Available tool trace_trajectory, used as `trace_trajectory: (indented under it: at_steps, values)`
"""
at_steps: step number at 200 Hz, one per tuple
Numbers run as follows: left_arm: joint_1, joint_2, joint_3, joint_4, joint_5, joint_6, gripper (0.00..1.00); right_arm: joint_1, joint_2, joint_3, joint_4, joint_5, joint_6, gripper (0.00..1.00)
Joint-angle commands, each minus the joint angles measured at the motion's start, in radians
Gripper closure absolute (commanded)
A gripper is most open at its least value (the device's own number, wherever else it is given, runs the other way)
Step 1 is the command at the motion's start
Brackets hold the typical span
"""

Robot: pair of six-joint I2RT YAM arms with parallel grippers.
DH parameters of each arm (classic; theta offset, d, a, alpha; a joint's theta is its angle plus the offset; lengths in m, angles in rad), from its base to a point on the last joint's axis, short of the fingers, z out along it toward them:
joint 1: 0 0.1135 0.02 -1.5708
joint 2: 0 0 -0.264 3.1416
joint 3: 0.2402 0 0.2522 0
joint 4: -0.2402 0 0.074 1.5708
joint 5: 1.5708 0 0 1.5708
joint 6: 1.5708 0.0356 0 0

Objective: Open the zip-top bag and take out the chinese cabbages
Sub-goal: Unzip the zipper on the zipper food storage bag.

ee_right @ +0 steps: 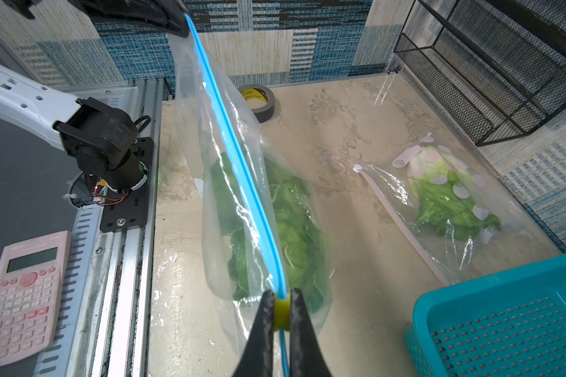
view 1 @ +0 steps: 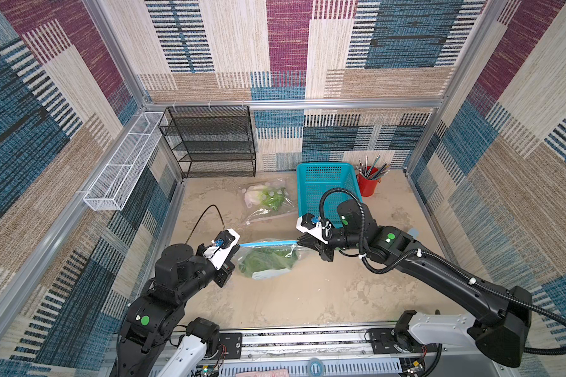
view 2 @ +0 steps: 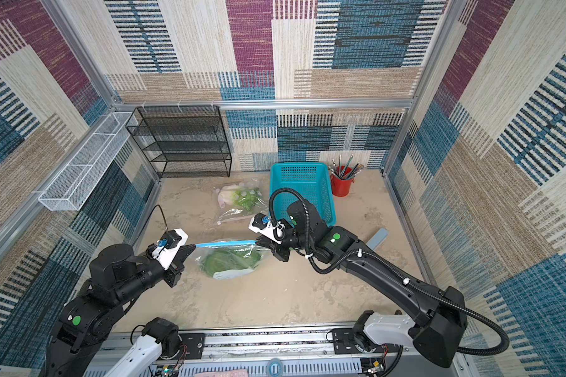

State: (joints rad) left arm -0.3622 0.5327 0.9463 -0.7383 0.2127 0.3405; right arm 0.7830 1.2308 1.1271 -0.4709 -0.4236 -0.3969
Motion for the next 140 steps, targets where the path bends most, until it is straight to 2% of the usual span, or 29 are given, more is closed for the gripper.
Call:
trace_trajectory:
  at_steps: [1, 140]
  values:
    - [0.004, -0.005, 0.009, -0.009, -0.081, 0.018, 1.00, -0.007, -0.017, -0.011, -0.062, 0.082, 0.015, 1.00]
    - [0.008, -0.022, -0.007, -0.024, -0.108, 0.040, 1.00, -0.013, -0.100, -0.019, -0.163, 0.140, 0.056, 1.00]
